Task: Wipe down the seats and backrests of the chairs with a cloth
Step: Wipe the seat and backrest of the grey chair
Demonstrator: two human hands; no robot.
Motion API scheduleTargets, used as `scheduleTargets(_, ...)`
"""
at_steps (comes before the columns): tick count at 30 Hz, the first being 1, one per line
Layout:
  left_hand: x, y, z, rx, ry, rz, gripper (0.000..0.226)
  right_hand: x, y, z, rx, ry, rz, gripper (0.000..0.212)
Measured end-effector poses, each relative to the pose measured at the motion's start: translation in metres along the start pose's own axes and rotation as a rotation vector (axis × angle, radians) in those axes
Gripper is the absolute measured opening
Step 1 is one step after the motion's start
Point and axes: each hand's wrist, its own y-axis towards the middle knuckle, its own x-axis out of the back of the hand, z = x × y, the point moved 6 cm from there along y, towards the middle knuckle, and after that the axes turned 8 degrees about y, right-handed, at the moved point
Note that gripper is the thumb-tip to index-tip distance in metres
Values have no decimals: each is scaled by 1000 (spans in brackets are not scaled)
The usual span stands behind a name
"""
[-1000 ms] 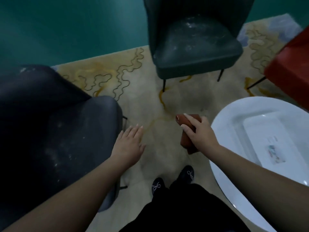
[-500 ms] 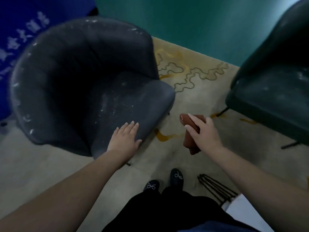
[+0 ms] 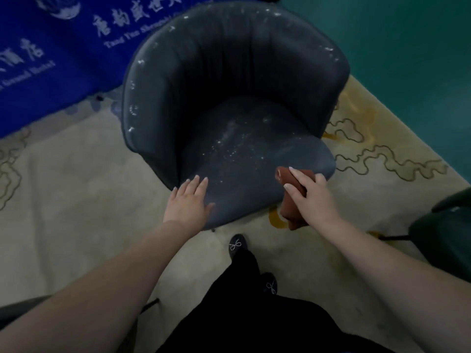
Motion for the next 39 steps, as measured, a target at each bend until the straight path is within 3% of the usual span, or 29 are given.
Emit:
scheduleTargets(16, -28, 94, 60, 242, -155, 69, 70, -55, 158, 55, 178, -83, 215, 47)
scheduleTargets(29, -74, 116, 47, 680, -362, 142, 68, -132, 285, 75, 355, -157, 737, 48)
scheduleTargets(39, -155, 113, 27, 918, -528, 138, 66, -243, 300, 53, 440, -169, 924, 47)
